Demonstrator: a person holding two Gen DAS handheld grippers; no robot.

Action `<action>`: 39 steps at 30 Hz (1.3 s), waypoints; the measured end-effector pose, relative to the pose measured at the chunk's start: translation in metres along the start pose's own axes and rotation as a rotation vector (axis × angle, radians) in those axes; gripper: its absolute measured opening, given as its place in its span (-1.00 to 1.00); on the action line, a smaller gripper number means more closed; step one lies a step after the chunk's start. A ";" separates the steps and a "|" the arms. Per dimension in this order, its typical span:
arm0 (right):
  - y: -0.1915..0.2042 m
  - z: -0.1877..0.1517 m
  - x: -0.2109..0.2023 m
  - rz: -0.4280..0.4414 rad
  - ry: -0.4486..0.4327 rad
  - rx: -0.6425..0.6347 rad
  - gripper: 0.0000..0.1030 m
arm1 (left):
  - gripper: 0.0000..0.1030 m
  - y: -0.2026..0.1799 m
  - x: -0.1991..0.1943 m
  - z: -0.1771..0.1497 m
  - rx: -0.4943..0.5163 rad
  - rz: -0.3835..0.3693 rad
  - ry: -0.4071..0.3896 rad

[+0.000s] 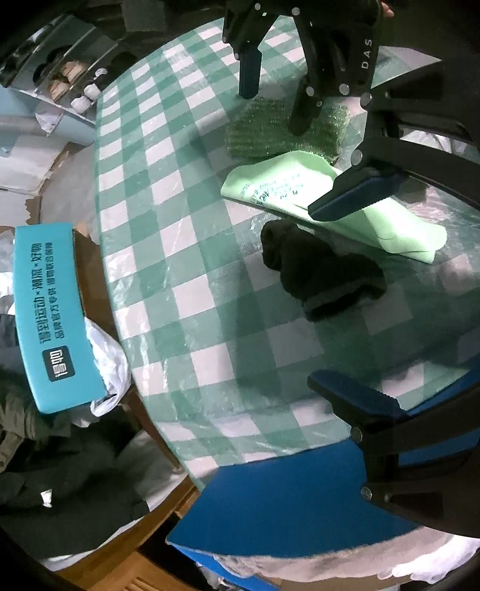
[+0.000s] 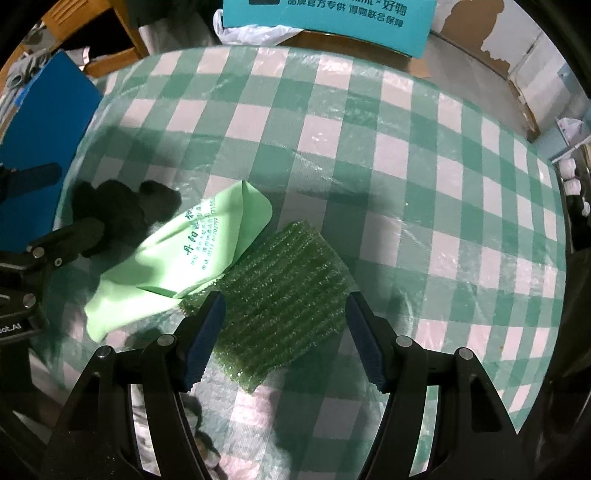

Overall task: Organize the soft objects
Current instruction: 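Move the right tool to the green mesh scrubber while the left tool approaches the black glove, then grasp the green mesh scrubber with the right tool while the left tool grasps the black glove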

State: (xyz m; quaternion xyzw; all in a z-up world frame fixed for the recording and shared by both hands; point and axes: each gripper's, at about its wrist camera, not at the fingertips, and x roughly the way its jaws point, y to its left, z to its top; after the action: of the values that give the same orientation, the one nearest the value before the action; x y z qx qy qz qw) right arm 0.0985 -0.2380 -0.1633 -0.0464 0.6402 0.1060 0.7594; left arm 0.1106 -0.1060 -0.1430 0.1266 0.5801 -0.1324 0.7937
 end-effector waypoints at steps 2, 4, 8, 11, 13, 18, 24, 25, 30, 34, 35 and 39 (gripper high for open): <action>-0.001 0.000 0.006 -0.007 0.007 -0.002 0.29 | 0.63 -0.002 0.005 0.001 0.008 0.004 0.007; -0.003 0.001 0.012 -0.013 0.016 -0.001 0.29 | 0.63 -0.003 0.010 0.002 0.015 0.007 0.015; -0.005 0.001 0.021 -0.021 0.027 -0.009 0.29 | 0.63 -0.007 0.019 0.004 0.021 0.013 0.032; -0.006 0.001 0.025 -0.016 0.022 -0.014 0.29 | 0.63 -0.009 0.024 0.005 0.030 0.018 0.037; -0.008 0.002 0.026 -0.013 0.019 -0.021 0.29 | 0.63 -0.011 0.027 0.006 0.037 0.023 0.039; -0.005 0.003 0.028 0.000 0.018 -0.045 0.23 | 0.53 -0.015 0.035 0.007 0.052 0.032 0.041; -0.006 -0.005 0.022 0.007 0.015 -0.056 -0.66 | 0.05 -0.018 0.033 0.006 0.075 0.038 0.029; -0.007 -0.005 0.020 0.012 0.016 -0.047 -0.70 | 0.00 -0.018 0.032 0.005 0.075 0.034 0.028; -0.014 -0.006 0.015 0.006 0.003 -0.025 -0.77 | -0.17 -0.015 0.025 0.001 0.062 0.017 0.013; -0.019 -0.005 0.004 0.010 -0.024 -0.008 -0.78 | -0.18 -0.012 0.015 0.000 0.049 0.020 -0.012; -0.019 -0.005 -0.002 0.011 -0.033 -0.004 -0.78 | -0.18 -0.011 0.012 0.000 0.045 0.019 -0.019; -0.021 -0.003 -0.019 0.015 -0.073 0.004 -0.78 | -0.18 -0.009 -0.001 -0.001 0.040 0.023 -0.042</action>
State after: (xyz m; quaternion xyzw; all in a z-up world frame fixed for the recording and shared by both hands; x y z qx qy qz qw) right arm 0.0970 -0.2607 -0.1464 -0.0362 0.6127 0.1118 0.7815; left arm 0.1066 -0.1140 -0.1429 0.1463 0.5592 -0.1376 0.8044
